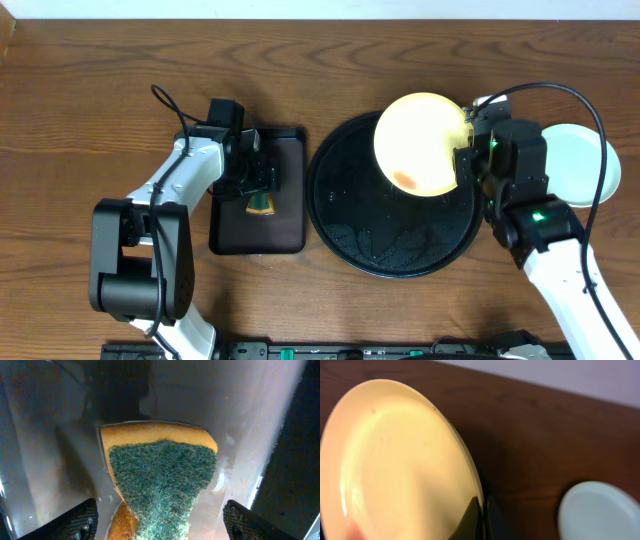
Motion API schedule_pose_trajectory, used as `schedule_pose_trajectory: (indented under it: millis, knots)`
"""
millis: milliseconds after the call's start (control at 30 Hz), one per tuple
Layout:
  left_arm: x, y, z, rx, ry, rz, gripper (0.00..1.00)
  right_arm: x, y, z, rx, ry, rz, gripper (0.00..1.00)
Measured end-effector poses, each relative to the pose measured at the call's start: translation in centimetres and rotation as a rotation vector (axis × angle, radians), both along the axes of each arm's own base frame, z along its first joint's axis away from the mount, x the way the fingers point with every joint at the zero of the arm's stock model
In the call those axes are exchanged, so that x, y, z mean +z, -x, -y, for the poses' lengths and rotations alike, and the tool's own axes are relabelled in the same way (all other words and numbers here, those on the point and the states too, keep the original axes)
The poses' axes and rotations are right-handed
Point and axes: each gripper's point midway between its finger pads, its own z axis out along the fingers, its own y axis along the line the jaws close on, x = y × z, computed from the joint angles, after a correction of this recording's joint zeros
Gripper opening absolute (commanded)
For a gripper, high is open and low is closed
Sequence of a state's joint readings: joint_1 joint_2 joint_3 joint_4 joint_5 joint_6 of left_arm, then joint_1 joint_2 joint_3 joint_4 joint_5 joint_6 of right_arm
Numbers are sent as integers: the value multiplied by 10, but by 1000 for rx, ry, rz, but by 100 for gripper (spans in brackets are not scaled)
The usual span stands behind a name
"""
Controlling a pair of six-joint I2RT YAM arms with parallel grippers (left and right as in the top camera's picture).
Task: Clean dirty plates on tray and stack at the side
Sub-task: 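Lift the yellow plate with the right gripper toward the stack at right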
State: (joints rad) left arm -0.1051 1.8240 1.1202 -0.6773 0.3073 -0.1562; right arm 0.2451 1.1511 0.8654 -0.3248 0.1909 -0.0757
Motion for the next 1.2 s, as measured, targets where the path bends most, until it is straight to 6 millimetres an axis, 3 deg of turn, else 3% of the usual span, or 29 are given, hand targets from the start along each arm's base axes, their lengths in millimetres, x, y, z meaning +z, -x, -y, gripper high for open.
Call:
schedule_pose_trajectory:
  millis: [167, 533, 833, 1033, 1200]
  knots:
    - [0, 0, 0, 0, 0, 1, 81, 13, 5, -13, 4, 108, 54, 1]
    - [0, 0, 0, 0, 0, 1, 81, 47, 38, -74, 3, 456, 236, 1]
    - [0, 0, 0, 0, 0, 1, 81, 22, 60, -111, -4, 782, 247, 1]
    - [0, 0, 0, 0, 0, 1, 81, 9, 57, -105, -73, 912, 233, 1]
    - [0, 0, 0, 0, 0, 1, 81, 11, 52, -100, -123, 889, 245, 1]
